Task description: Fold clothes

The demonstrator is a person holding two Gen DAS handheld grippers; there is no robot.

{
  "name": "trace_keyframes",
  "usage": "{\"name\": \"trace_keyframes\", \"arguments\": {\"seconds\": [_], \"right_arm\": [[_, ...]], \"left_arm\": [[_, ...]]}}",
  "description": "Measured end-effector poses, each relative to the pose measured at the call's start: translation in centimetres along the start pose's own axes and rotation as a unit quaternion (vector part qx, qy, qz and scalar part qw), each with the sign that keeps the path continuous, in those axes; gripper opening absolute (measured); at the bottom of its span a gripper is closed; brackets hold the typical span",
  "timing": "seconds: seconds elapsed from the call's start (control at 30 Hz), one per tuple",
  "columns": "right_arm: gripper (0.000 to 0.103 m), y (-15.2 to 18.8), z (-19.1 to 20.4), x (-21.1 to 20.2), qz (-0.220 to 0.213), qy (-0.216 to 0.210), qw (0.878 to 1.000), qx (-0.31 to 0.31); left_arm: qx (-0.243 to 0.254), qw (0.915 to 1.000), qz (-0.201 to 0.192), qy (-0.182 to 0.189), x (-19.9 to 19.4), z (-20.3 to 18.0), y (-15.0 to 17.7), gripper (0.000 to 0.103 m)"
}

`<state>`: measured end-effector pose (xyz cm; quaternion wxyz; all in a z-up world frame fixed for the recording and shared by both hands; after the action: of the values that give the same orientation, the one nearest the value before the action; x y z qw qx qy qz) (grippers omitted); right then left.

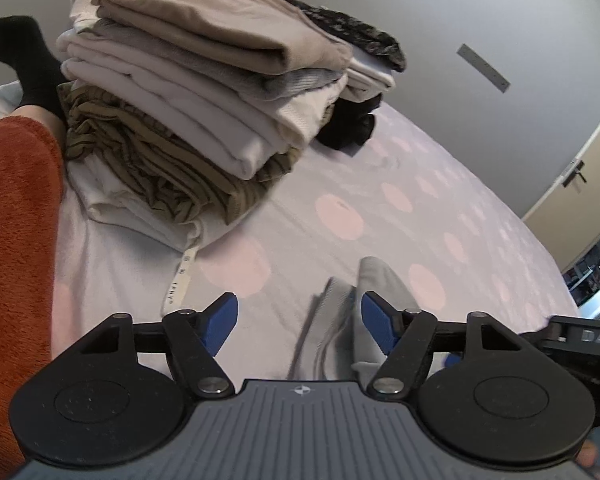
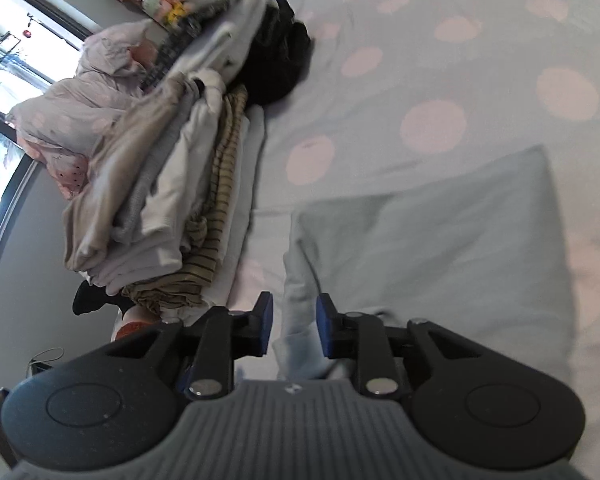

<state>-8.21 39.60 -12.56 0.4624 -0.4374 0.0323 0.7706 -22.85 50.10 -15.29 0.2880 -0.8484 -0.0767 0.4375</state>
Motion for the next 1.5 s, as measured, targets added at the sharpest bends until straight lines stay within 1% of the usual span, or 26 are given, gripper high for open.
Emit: {"name": "trace_keyframes", "arguments": {"seconds": [0.07, 0.17, 0.27, 0.33, 0.37, 0.4, 0.47, 0.53, 0.77, 0.83, 0.9, 0.93, 1.0, 1.1, 1.17, 1.23, 1.3, 1.47, 1.5], "right_arm": [[0.028, 0.0, -0.7, -1.5, -0.014, 0.005, 1.0, -0.005], [0.028, 0.0, -2.6, -3.9, -0.039, 0.024, 0.999, -0.011], [0.028, 0.1, -5.2, -5.9, -0.064, 0.059, 0.996, -0.02], [0.027, 0.4, -6.8, -6.2, -0.062, 0.083, 0.994, -0.027], [0.026, 0.7, -7.3, -6.2, -0.056, 0.088, 0.994, -0.028], [0.024, 1.1, -7.6, -5.9, -0.048, 0.082, 0.995, -0.028], [0.024, 2.0, -7.5, -5.3, -0.034, 0.065, 0.997, -0.033], [0.024, 3.0, -6.6, -4.6, -0.019, 0.054, 0.997, -0.053], [0.024, 7.1, -3.7, -1.4, 0.036, 0.033, 0.991, -0.122], [0.024, 7.6, -3.6, -1.5, 0.039, 0.032, 0.99, -0.128], [0.023, 7.7, -3.9, -2.0, 0.041, 0.023, 0.992, -0.12], [0.023, 7.8, -4.1, -2.3, 0.042, 0.019, 0.992, -0.116], [0.023, 7.6, -4.4, -3.2, 0.03, 0.014, 0.993, -0.109], [0.024, 7.0, -5.0, -4.9, 0.003, 0.007, 0.995, -0.099], [0.024, 6.1, -5.7, -6.0, -0.028, 0.011, 0.995, -0.091], [0.023, 5.3, -6.4, -6.5, -0.047, 0.026, 0.995, -0.088], [0.023, 5.0, -7.2, -6.5, -0.048, 0.043, 0.994, -0.089], [0.022, 5.6, -9.3, -6.0, -0.032, 0.072, 0.993, -0.082], [0.02, 5.8, -9.7, -5.9, -0.028, 0.076, 0.994, -0.08]], "left_arm": [[0.014, 0.9998, -0.004, 0.01, -0.4, -0.7, 0.2, 0.077], [0.045, 0.9979, -0.025, 0.04, -1.5, -2.5, 0.4, 0.077], [0.063, 0.9963, -0.027, 0.051, -1.7, -3.8, 0.6, 0.077], [0.074, 0.9951, -0.029, 0.059, -1.9, -4.7, 0.7, 0.077], [0.08, 0.9944, -0.03, 0.063, -2.0, -5.1, 0.8, 0.077], [0.081, 0.9947, -0.027, 0.058, -2.0, -5.3, 0.8, 0.077], [0.079, 0.995, -0.021, 0.058, -2.3, -5.4, 1.0, 0.076], [0.077, 0.9954, -0.016, 0.054, -2.6, -5.5, 1.2, 0.075], [0.072, 0.9968, -0.007, 0.035, -3.2, -5.6, 1.6, 0.075], [0.069, 0.9971, -0.003, 0.032, -3.2, -5.6, 1.7, 0.074], [0.073, 0.9968, -0.002, 0.034, -3.3, -5.9, 1.8, 0.073], [0.079, 0.9963, -0.002, 0.035, -3.4, -6.3, 1.9, 0.069], [0.096, 0.9944, -0.002, 0.043, -3.5, -7.3, 2.1, 0.064], [0.126, 0.9907, -0.004, 0.052, -3.2, -8.7, 2.7, 0.061], [0.147, 0.988, 0.003, 0.046, -2.7, -9.3, 3.3, 0.057], [0.163, 0.9859, 0.034, 0.018, -1.8, -9.1, 4.3, 0.043], [0.17, 0.9834, 0.063, -0.012, -0.9, -8.3, 5.1, 0.042], [0.173, 0.9756, 0.117, -0.067, 0.4, -5.7, 6.8, 0.042], [0.172, 0.9741, 0.127, -0.073, 0.6, -5.2, 7.1, 0.043]]}}
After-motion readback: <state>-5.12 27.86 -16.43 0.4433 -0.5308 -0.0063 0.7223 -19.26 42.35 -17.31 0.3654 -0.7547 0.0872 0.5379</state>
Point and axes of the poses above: each gripper's, at about its wrist camera, not at the fingertips, and x roughly the way its jaws point, z to its left, y to its underside, the point moved 10 cm from there along x, roughly the way its jaws point, and after that the axes turned 8 degrees about z, right-handed, at the moved point
